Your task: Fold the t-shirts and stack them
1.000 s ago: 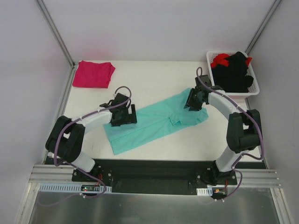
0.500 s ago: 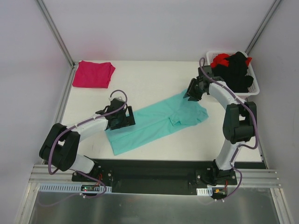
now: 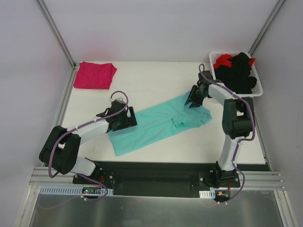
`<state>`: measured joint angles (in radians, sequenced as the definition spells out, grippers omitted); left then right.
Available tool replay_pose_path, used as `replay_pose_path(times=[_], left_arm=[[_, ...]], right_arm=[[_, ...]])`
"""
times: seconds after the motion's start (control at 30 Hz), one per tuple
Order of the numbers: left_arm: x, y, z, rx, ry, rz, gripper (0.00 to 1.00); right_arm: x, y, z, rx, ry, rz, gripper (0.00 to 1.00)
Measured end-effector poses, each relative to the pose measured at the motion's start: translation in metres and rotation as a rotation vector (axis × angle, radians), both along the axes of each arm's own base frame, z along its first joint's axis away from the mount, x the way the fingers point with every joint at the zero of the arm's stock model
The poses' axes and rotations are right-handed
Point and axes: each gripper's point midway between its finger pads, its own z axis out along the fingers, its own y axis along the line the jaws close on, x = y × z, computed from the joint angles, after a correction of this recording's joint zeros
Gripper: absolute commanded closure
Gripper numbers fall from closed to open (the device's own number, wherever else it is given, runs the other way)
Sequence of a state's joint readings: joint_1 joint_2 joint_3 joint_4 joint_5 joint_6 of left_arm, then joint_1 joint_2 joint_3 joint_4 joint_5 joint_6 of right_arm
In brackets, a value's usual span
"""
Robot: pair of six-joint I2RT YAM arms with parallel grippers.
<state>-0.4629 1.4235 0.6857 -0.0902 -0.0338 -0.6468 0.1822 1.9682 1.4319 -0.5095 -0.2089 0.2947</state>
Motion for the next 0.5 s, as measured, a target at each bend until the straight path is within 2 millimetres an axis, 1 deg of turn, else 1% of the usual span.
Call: replay_pose_path(times=[0.23,0.33,0.5], left_arm=[[-0.008,0.003,0.002,-0.019,-0.018,0.011,0.01],[-0.018,0.008,0.002,-0.019,-0.004,0.02,0.01],[-0.033,0.014,0.003,-0.019,0.026,0.033,0.01]], right_arm=[[0.0,-0.013,-0.01,-0.034,0.026,-0.027,0.62],[-0.001,-0.019,-0.015,-0.05,0.047,-0.04,0.62],[0.006,-0.024,-0.023,-0.054,0.077,-0.055,0.63]])
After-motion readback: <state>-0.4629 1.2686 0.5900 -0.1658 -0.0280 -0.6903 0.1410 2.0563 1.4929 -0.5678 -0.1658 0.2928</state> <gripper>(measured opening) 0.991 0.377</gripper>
